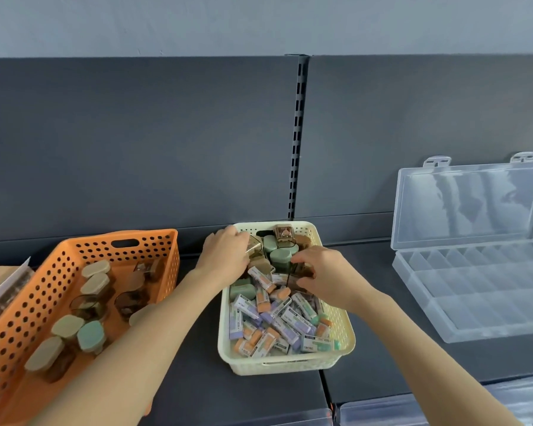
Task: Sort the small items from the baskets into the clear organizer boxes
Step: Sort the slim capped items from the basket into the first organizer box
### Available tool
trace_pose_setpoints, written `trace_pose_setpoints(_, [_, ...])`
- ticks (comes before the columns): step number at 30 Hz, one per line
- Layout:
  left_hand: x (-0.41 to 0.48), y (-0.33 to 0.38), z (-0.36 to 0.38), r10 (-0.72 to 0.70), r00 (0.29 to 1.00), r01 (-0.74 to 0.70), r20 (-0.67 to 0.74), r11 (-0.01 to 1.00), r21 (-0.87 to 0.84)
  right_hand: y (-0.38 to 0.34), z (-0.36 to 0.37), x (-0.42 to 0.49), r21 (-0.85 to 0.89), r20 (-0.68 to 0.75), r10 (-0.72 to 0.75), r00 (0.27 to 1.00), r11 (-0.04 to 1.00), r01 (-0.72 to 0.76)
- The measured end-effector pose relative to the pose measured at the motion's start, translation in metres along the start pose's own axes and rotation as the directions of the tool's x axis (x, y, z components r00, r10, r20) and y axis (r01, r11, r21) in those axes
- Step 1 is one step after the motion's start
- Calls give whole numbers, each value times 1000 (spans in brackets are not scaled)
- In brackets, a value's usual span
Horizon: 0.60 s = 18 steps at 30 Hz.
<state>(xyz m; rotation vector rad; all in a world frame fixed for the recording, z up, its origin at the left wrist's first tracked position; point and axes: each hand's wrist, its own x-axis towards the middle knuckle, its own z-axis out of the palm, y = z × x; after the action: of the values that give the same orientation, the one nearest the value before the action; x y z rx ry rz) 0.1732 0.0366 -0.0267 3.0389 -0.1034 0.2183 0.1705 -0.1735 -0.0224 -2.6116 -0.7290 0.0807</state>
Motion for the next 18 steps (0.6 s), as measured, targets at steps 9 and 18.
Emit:
trace_pose_setpoints(9, [-2, -6, -14, -125, 988, 81, -87, 917, -389, -3, -2, 60, 115, -158, 168, 973, 982, -151])
trace_pose_setpoints(18, [-18, -31, -29, -107, 980, 22, -165, 895, -445, -21, 21, 94, -101, -171, 273, 947, 951, -293])
